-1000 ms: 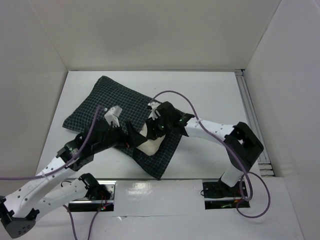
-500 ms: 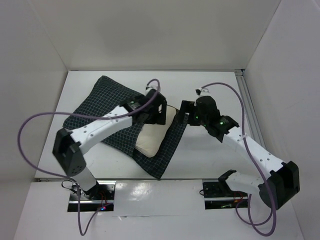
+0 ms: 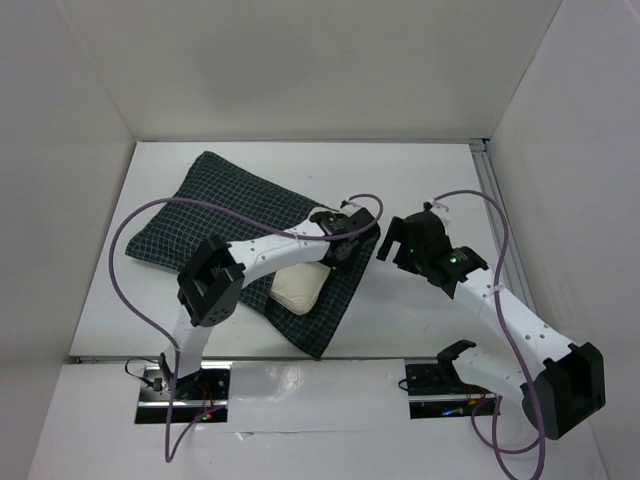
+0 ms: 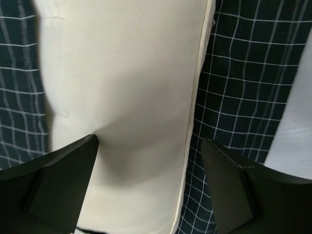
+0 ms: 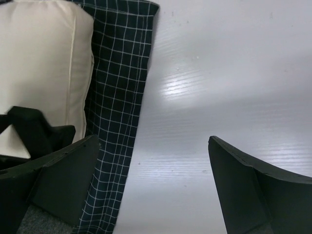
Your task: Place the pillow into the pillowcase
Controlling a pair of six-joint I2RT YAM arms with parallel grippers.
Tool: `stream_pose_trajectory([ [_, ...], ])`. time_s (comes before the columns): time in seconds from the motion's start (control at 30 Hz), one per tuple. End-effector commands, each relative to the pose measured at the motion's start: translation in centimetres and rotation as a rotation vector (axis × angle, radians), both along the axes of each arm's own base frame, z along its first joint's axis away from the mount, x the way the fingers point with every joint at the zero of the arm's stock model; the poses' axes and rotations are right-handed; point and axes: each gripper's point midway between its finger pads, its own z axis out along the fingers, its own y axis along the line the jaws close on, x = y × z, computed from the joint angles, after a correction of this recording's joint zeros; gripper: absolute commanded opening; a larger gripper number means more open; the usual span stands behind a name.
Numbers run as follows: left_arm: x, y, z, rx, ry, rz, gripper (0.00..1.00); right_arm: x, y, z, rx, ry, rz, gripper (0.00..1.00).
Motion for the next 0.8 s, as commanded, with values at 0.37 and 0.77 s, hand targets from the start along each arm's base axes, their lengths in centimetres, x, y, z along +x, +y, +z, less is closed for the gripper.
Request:
stream_pose_trajectory([
  [0.37,2.1,0.8,6.3,-0.175,0.057,0.017,0.0,1.0,0.6,1.4,0.045,-0.093,0.099,1.0],
  [0.77,4.3,5.6,17.5,-0.735,0.067,0.03,0.0,3.2,15.3,7.1,0.395,-0.232,0.489,0.78],
])
